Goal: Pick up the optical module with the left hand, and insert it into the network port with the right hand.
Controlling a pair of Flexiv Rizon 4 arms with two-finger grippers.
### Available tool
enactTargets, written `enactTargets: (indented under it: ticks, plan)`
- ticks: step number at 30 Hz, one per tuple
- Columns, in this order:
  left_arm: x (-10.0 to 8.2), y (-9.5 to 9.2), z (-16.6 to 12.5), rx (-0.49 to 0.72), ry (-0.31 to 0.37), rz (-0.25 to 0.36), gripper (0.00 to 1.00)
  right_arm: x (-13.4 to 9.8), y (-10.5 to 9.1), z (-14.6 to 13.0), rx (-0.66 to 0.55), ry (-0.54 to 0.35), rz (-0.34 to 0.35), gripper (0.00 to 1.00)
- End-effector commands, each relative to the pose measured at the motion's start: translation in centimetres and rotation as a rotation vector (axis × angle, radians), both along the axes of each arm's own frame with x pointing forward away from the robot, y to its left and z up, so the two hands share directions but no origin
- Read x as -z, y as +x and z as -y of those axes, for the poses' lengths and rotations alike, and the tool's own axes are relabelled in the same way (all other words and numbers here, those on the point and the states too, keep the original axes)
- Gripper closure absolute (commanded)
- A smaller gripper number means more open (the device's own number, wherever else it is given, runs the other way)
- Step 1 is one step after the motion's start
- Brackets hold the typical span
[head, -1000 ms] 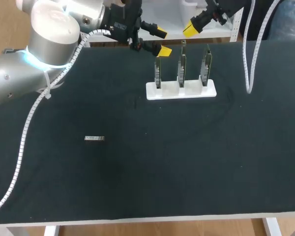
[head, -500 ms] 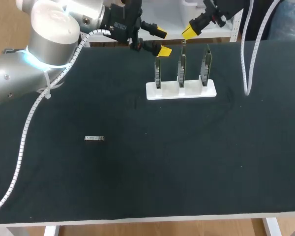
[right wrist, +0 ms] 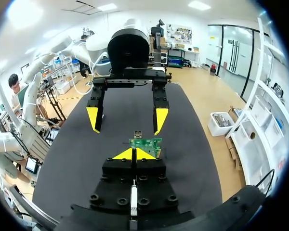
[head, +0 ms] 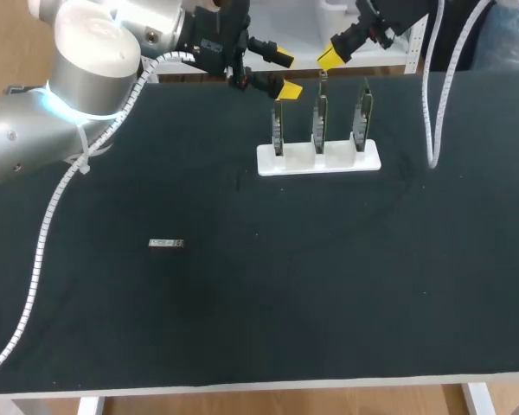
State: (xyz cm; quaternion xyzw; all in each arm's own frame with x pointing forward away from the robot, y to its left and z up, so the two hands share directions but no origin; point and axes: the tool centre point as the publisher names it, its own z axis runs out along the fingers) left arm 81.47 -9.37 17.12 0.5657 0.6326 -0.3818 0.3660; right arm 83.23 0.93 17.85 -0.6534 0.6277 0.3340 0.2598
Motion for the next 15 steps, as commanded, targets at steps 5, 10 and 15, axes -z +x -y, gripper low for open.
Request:
enactTargets:
  ticks: [5,10,15]
  plan:
    - [-0.07,0.15,0.07,0.001,0.005,-0.003,0.0,0.25,1.01,-0.02,-0.44,0.004,-0.382,1.0]
    - [-0.07,0.15,0.07,0.001,0.005,-0.003,0.0,0.47,1.0,-0.02,-0.443,-0.006,-0.39,1.0]
    - [-0.07,0.15,0.07,0.001,0.005,-0.003,0.0,0.53,1.13,-0.11,-0.446,-0.01,-0.392,1.0]
